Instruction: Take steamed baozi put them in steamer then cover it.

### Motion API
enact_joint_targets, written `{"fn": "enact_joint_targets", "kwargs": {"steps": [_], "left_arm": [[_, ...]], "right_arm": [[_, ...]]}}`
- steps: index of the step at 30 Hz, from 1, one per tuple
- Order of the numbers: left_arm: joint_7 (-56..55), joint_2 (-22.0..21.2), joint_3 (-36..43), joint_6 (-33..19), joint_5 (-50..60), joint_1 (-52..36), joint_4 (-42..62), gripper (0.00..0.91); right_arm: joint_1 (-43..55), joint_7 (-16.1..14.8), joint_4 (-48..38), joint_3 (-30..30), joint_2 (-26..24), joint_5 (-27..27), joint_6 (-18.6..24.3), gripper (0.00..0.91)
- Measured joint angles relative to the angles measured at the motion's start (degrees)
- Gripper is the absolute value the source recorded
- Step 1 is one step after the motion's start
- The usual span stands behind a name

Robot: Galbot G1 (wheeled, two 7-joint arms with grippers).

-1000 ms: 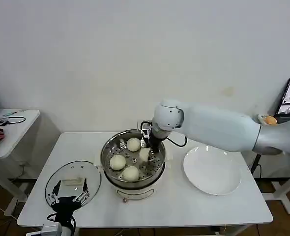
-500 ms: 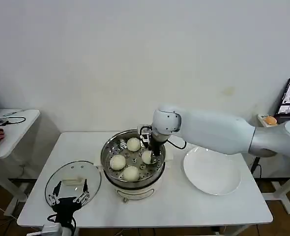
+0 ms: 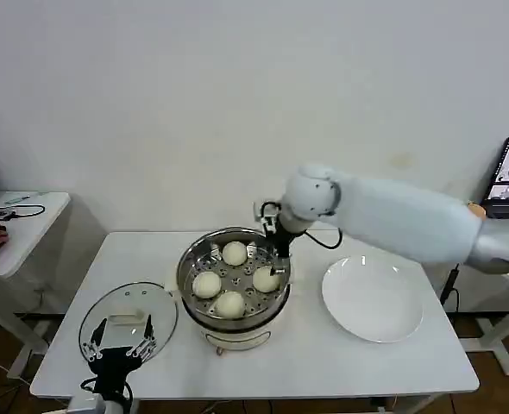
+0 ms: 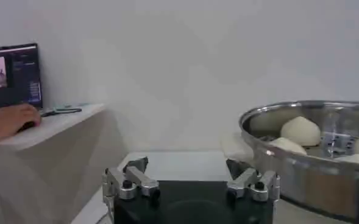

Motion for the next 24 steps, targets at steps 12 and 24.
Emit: {"fn": "enact_joint_targets", "kwargs": {"steps": [12, 24], "left_arm": [[0.10, 1.54, -0.48, 0.38, -2.75, -0.76, -3.66, 0.907], [-0.94, 1.22, 0.00, 1.21, -0.59, -1.22, -4.92, 0.907]], "right_arm": [[-22.62, 17.83, 13.62, 33.22, -16.37, 5.25, 12.40, 0.907], [-64.68, 35.77, 25.25, 73.80, -11.48, 6.30, 24.76, 0.907]]}}
